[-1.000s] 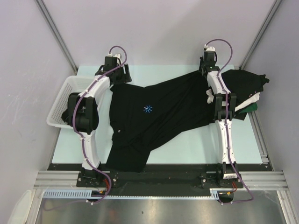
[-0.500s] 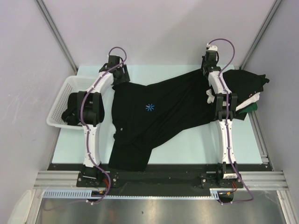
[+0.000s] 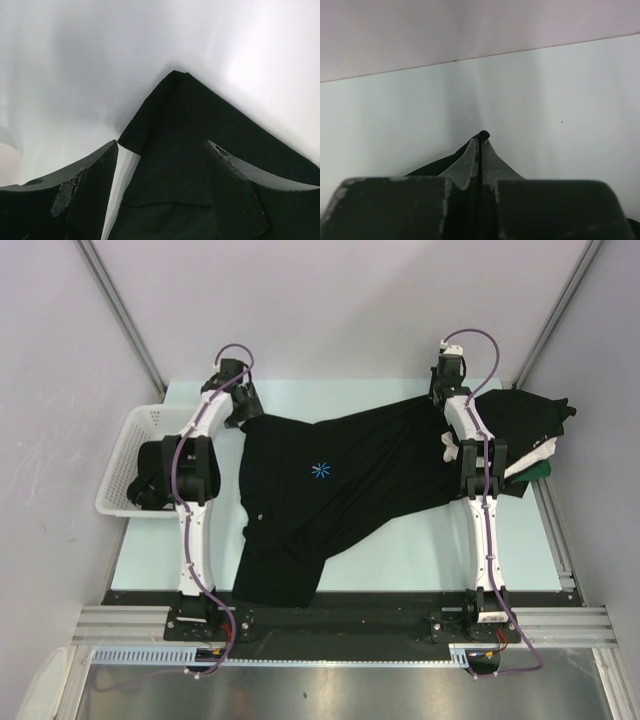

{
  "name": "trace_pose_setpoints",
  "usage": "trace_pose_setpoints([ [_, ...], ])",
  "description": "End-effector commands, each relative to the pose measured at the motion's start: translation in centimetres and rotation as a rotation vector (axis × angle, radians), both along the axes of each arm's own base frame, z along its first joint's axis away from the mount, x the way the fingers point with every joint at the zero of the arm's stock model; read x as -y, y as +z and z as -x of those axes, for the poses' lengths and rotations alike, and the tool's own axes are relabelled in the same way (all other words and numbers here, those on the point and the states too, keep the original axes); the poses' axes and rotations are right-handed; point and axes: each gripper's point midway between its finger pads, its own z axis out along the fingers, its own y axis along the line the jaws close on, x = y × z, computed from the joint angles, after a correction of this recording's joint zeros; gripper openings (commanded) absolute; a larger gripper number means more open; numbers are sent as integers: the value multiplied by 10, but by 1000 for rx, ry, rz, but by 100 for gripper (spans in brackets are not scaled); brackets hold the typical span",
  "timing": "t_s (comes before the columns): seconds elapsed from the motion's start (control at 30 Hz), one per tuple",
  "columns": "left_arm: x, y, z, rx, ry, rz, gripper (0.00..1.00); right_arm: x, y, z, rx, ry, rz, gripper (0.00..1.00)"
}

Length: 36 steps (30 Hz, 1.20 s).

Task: Fold and stack the t-shirts
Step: Flatten out the tshirt

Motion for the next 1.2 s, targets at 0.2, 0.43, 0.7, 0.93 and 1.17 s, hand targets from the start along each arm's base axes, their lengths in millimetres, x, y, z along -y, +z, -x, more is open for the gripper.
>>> trace_pose_setpoints([
  [0.2, 21, -18, 6, -57, -46, 113, 73, -4, 66, -4, 108, 7, 12, 0],
  [0.43, 22, -26, 4, -66, -41, 124, 51, -4, 63, -2, 96, 12, 9, 0],
  [0.7, 3, -14, -27, 34, 39, 83, 7, -8, 55, -2, 85, 27, 5, 0],
  [0.93, -12, 12, -63, 189, 118, 181, 0, -6, 51, -12, 119, 18, 33, 0],
  [1.17, -4, 52, -105, 409, 108, 289, 0, -17, 62, -20, 181, 29, 41, 0],
])
